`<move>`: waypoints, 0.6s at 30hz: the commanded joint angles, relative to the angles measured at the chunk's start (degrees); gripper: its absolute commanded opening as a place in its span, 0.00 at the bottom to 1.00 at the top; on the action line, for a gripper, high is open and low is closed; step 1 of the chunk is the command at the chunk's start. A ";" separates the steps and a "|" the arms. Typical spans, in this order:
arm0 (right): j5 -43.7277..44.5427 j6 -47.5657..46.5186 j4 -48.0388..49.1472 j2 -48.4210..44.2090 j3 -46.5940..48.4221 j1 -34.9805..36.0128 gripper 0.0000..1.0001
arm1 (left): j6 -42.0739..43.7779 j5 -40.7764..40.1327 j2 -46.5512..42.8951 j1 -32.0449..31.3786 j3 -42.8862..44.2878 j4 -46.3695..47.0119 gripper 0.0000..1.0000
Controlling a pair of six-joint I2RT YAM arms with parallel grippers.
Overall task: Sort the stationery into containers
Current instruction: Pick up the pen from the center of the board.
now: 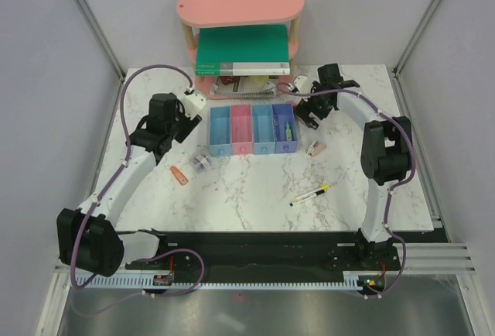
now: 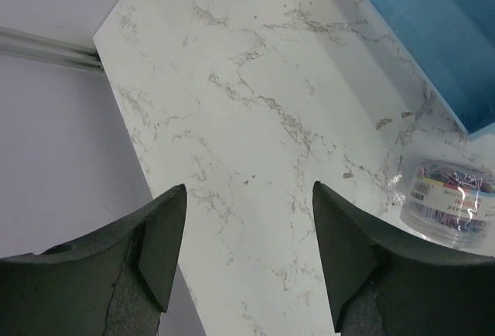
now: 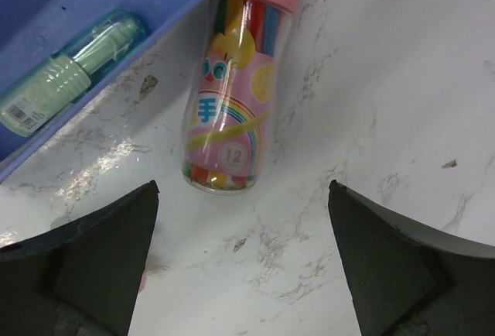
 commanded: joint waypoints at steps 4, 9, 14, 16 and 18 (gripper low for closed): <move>-8.00 -2.98 -1.47 4.14 5.15 -0.35 0.98 | 1.78 -2.19 -5.87 0.04 -0.93 -6.19 0.73; -9.32 -2.72 -0.86 8.10 8.39 -0.44 0.98 | 2.22 -3.34 -7.27 -0.05 0.12 -8.22 0.73; -10.20 -1.49 0.81 11.18 9.89 -0.87 0.98 | 3.01 -3.51 -7.63 -0.05 1.18 -10.41 0.73; -10.55 -1.23 1.34 12.14 10.16 -1.23 0.98 | 3.28 -3.60 -7.45 -0.05 1.61 -10.77 0.73; -11.42 -1.14 1.60 12.59 10.07 -1.58 0.93 | 3.36 -3.52 -7.28 -0.05 2.23 -11.21 0.74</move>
